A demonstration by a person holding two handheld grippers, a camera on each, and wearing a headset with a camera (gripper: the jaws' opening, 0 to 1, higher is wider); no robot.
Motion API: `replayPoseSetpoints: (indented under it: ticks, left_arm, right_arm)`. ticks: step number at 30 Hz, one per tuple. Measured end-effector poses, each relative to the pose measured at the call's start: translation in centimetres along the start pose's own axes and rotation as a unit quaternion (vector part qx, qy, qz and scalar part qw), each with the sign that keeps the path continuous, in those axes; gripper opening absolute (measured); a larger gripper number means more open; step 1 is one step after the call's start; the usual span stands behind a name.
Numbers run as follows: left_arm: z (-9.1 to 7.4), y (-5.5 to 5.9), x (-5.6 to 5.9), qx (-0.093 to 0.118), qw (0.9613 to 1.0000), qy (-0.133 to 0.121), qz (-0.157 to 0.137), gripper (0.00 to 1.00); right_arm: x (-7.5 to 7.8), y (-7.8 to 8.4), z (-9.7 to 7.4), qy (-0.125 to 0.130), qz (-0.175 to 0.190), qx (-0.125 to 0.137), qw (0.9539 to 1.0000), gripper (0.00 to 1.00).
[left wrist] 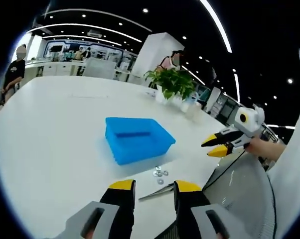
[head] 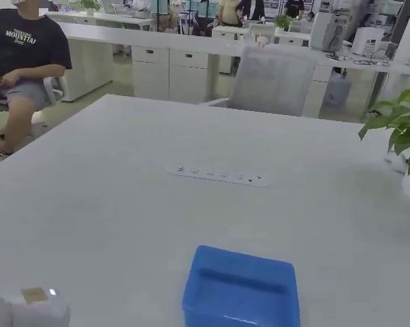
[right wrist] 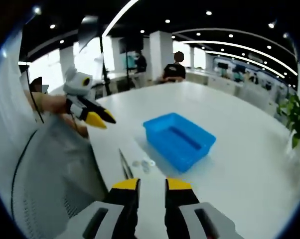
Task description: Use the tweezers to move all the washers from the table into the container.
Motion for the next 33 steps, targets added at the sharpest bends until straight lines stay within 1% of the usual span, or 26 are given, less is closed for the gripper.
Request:
replayPoseSetpoints:
  ticks: [1, 3, 4, 6, 7, 8, 9, 11, 12, 13, 14, 15, 16, 18, 19, 21, 22, 23, 24, 25, 26, 27, 30, 31, 32, 33]
  left_arm:
    - [0.1, 0.4, -0.1, -0.022, 0.9996, 0.002, 0.017, 0.28]
    - [0.5, 1.2, -0.3, -0.058, 0.9976, 0.009, 0.036, 0.27]
    - [0.7, 1.5, -0.3, -0.069, 0.9967, 0.013, 0.039, 0.28]
    - [1.4, 1.7, -0.5, -0.08, 0.9955, 0.023, 0.046, 0.3]
    - [1.7, 1.7, -0.5, -0.082, 0.995, 0.027, 0.051, 0.32]
    - [1.9, 2.0, -0.5, -0.093, 0.9939, 0.035, 0.047, 0.35]
    - [2.1, 2.5, -0.7, -0.119, 0.9909, 0.039, 0.051, 0.36]
    - [2.5, 2.9, -1.1, -0.148, 0.9844, 0.037, 0.089, 0.35]
    - [2.8, 3.2, -1.3, -0.169, 0.9789, 0.035, 0.11, 0.35]
    - [3.0, 3.3, -1.6, -0.178, 0.9756, 0.028, 0.126, 0.35]
    - [3.4, 3.5, -1.7, -0.191, 0.9709, 0.028, 0.142, 0.36]
    - [3.6, 3.8, -1.6, -0.204, 0.9673, 0.032, 0.147, 0.36]
    - [3.9, 4.2, -1.7, -0.222, 0.9609, 0.032, 0.162, 0.37]
    - [4.1, 4.5, -1.7, -0.245, 0.9505, 0.036, 0.188, 0.31]
    - [4.2, 4.5, -1.9, -0.255, 0.9422, 0.033, 0.214, 0.27]
    - [4.5, 4.9, -1.4, -0.27, 0.936, 0.056, 0.218, 0.22]
    - [4.6, 4.9, -1.4, -0.272, 0.9339, 0.057, 0.225, 0.18]
    - [4.7, 4.8, -1.6, -0.281, 0.9241, 0.054, 0.253, 0.15]
    - [4.6, 5.0, -1.8, -0.296, 0.916, 0.055, 0.265, 0.12]
    - [4.7, 5.1, -1.9, -0.305, 0.9104, 0.054, 0.274, 0.08]
    - [4.8, 4.8, -2.1, -0.299, 0.9068, 0.052, 0.293, 0.05]
    - [4.9, 5.0, -2.0, -0.306, 0.9037, 0.058, 0.293, 0.01]
    - [5.2, 4.8, -2.0, -0.312, 0.8872, 0.069, 0.332, 0.0]
    - [5.2, 4.8, -2.1, -0.317, 0.8843, 0.069, 0.336, 0.0]
    - [5.1, 4.9, -2.0, -0.323, 0.8753, 0.076, 0.352, 0.0]
    - [5.1, 4.9, -1.9, -0.327, 0.8698, 0.081, 0.361, 0.0]
  right_arm:
    - [-0.2, 0.2, 0.4, -0.004, -0.01, -0.008, 0.9999, 0.15]
    - [-0.9, 0.3, 1.4, -0.02, -0.028, -0.019, 0.9992, 0.15]
    - [-1.3, 0.1, 1.9, -0.029, -0.03, -0.018, 0.999, 0.14]
    - [-1.9, 0.1, 2.6, -0.047, -0.035, -0.022, 0.9981, 0.13]
    - [-2.0, 0.1, 2.9, -0.049, -0.036, -0.024, 0.9979, 0.13]
    - [-2.2, 0.1, 3.1, -0.051, -0.037, -0.026, 0.9977, 0.12]
    - [-2.4, 0.3, 3.4, -0.058, -0.042, -0.031, 0.9969, 0.12]
    - [-2.7, 0.5, 3.9, -0.062, -0.049, -0.037, 0.9962, 0.11]
    - [-2.8, 0.5, 4.1, -0.064, -0.05, -0.039, 0.996, 0.11]
    - [-3.1, 0.7, 4.4, -0.069, -0.051, -0.041, 0.9954, 0.11]
    - [-3.3, 0.8, 4.5, -0.072, -0.053, -0.043, 0.9951, 0.11]
    - [-3.6, 1.0, 4.7, -0.075, -0.059, -0.048, 0.9943, 0.1]
    - [-3.7, 1.1, 4.9, -0.078, -0.063, -0.05, 0.9937, 0.1]
    - [-4.0, 1.3, 5.0, -0.08, -0.067, -0.053, 0.9931, 0.1]
    - [-4.3, 1.4, 5.1, -0.082, -0.071, -0.055, 0.9926, 0.1]
    - [-4.5, 1.5, 5.2, -0.085, -0.074, -0.057, 0.992, 0.1]
    - [-4.5, 1.6, 5.2, -0.085, -0.074, -0.058, 0.9919, 0.1]
    - [-4.5, 1.6, 5.3, -0.086, -0.073, -0.058, 0.9919, 0.1]
    - [-4.6, 1.6, 5.3, -0.086, -0.072, -0.058, 0.992, 0.1]
    - [-4.5, 1.7, 5.3, -0.085, -0.071, -0.058, 0.9921, 0.09]
    - [-4.5, 1.7, 5.3, -0.085, -0.07, -0.057, 0.9923, 0.09]
    - [-4.5, 1.7, 5.3, -0.084, -0.069, -0.057, 0.9924, 0.09]
    - [-4.3, 1.8, 5.4, -0.08, -0.073, -0.057, 0.9925, 0.09]
    - [-4.2, 1.8, 5.5, -0.078, -0.076, -0.059, 0.9923, 0.09]
    - [-4.1, 1.9, 5.5, -0.077, -0.079, -0.06, 0.9921, 0.09]
    - [-4.0, 1.9, 5.6, -0.075, -0.083, -0.061, 0.9918, 0.09]
Point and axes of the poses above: the centre of the closed fingertips' face, and the gripper's own axes: z roughly forward along the fingers, x roughly to its right, y roughly out of its underside, the point moved 2 cm from there along -z, roughly backward along the fingers, and after that the axes turned 9 degrees about y, right-handed, at the moved point
